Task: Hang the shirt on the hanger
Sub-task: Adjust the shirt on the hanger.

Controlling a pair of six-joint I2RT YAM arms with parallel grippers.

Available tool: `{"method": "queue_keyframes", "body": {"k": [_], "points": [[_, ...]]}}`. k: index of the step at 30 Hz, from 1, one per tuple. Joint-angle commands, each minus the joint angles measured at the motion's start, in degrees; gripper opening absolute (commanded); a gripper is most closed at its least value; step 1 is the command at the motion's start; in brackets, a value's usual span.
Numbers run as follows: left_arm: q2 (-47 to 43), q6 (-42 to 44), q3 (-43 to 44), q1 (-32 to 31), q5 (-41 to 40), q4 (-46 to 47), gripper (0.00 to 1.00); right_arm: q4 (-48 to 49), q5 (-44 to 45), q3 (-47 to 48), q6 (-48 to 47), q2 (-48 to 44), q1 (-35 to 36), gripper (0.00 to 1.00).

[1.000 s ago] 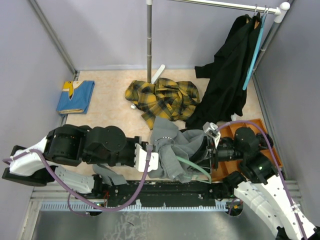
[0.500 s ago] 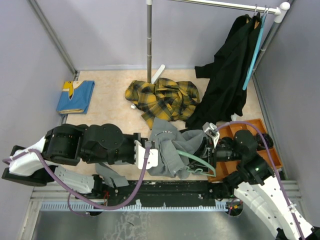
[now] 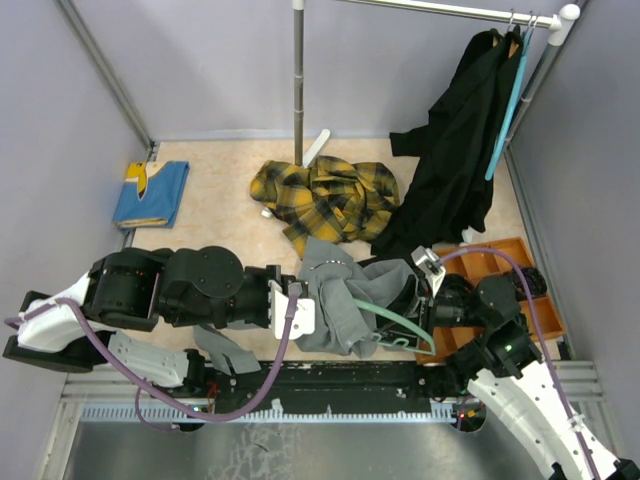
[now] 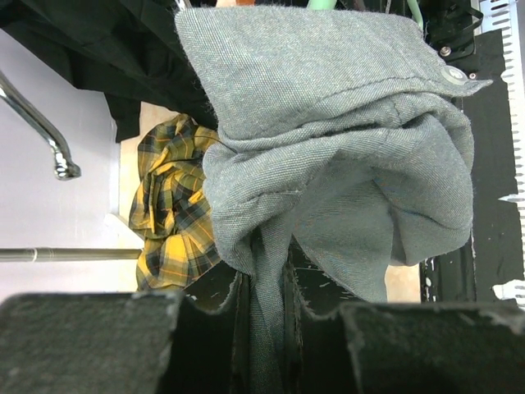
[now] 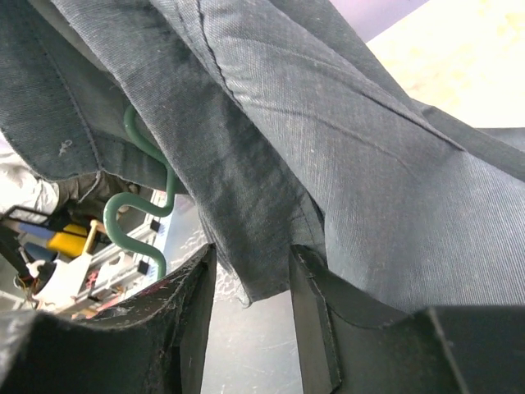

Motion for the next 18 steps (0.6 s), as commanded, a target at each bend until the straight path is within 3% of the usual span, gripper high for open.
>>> {"method": "queue_keyframes", "body": {"k": [1, 6, 12, 18], "points": [[-1.6, 0.9, 3.0, 0.0, -0.8, 6.8, 0.00, 8.0, 3.2, -1.9, 6.7, -1.9, -0.3, 0.42], [-2.0, 1.2, 3.0, 0.0, -0.7, 6.9, 0.00, 5.6, 9.8, -2.5, 7.9, -2.8, -0.2, 0.43], [-2.0, 1.5, 2.5, 0.0, -2.3, 7.0, 0.00, 10.4, 12.7, -6.0, 17.8, -7.3, -0.2, 0.41], [-2.2, 2.3, 0.9, 0.0, -3.9, 8.7, 0.00, 13.5, 15.8, -9.4, 27.4, -13.1, -0.2, 0.48]]}}
